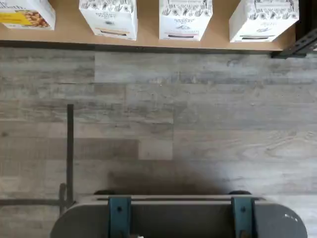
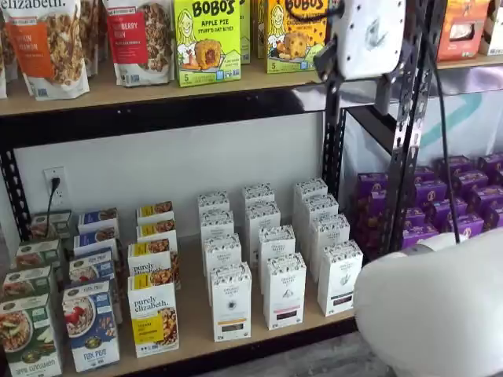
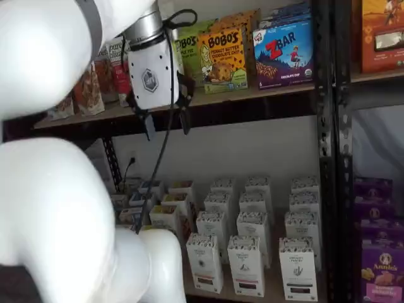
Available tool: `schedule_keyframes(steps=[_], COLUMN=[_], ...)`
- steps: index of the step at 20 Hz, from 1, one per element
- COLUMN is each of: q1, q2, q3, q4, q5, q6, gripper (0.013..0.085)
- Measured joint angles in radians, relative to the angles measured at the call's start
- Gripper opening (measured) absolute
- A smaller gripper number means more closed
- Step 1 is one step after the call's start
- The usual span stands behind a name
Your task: Pick up the white box with a yellow strip in the middle, on the bottom shelf, the fourth box from the left
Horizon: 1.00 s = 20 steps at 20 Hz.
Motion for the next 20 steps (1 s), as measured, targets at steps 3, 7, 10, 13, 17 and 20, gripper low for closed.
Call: schedule_keyframes(steps=[3,7,10,13,17,20], q1=[0.032,0.055,0.075,0.099,0.129,0.148], q2=[-0.006,0.009,0.027,0.081,0.166,0.243], q3=[0.089,0.179,0.239,0.269,0.294,0.297], q4=[-0.003,-0.002,-0.005,-0.007,-0.003,-0.002], q5=[-0.118,-0.251,-0.356,-0.423,-0.517,-0.578], q6=[0.036,0.064,0.087,0.114,0.145,0.165], gripper=[0.0850,0.0850,0.0850,0.0850,0.0850,0.0850])
